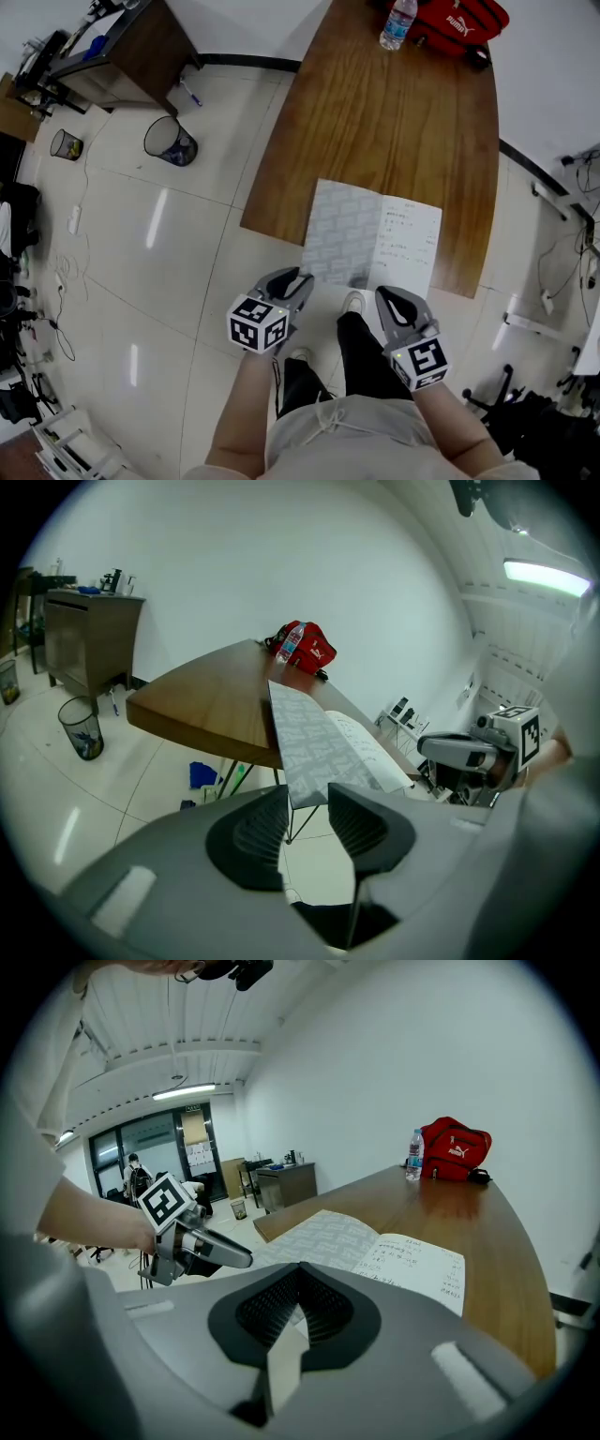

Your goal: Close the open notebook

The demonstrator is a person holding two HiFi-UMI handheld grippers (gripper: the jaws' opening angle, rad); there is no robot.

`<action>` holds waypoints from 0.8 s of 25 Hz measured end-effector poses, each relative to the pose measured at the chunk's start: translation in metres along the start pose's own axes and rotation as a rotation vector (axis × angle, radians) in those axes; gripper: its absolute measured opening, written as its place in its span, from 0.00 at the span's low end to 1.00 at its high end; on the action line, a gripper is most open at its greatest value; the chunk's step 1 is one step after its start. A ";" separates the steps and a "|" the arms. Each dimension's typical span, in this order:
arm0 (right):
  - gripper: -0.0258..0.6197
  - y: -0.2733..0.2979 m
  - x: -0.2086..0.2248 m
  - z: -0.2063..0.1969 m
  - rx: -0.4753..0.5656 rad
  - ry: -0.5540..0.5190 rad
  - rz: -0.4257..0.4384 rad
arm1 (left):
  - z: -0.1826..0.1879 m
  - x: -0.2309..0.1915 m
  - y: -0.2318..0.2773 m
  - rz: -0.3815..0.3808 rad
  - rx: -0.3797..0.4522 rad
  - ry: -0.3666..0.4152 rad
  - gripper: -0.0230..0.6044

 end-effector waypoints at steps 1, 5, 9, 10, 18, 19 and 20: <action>0.04 -0.001 -0.001 -0.001 0.000 0.002 -0.004 | 0.001 0.000 -0.001 -0.001 0.003 0.001 0.25; 0.04 -0.007 -0.003 0.001 0.007 0.005 -0.022 | 0.009 0.004 -0.009 -0.011 0.048 -0.025 0.16; 0.04 -0.017 -0.005 0.009 0.046 -0.011 -0.051 | 0.026 0.018 -0.017 -0.043 0.086 -0.003 0.09; 0.04 -0.020 -0.006 0.010 0.051 -0.009 -0.060 | 0.031 0.024 -0.018 -0.056 0.093 0.008 0.08; 0.04 -0.062 -0.023 0.015 0.093 0.018 -0.152 | 0.064 0.083 -0.026 -0.188 0.130 0.085 0.05; 0.04 -0.068 -0.025 0.014 0.099 0.022 -0.167 | 0.066 0.091 -0.025 -0.205 0.130 0.094 0.05; 0.04 -0.075 -0.026 0.014 0.104 0.027 -0.183 | 0.068 0.099 -0.022 -0.224 0.129 0.103 0.05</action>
Point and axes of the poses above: the fingertips, and each gripper's own axes: y forward along the fingers, x to its right, z out of its top, the point moved 7 cm from there along -y, backward along the fingers, and after that the axes turned 14 degrees about x, right-handed, at the moved point
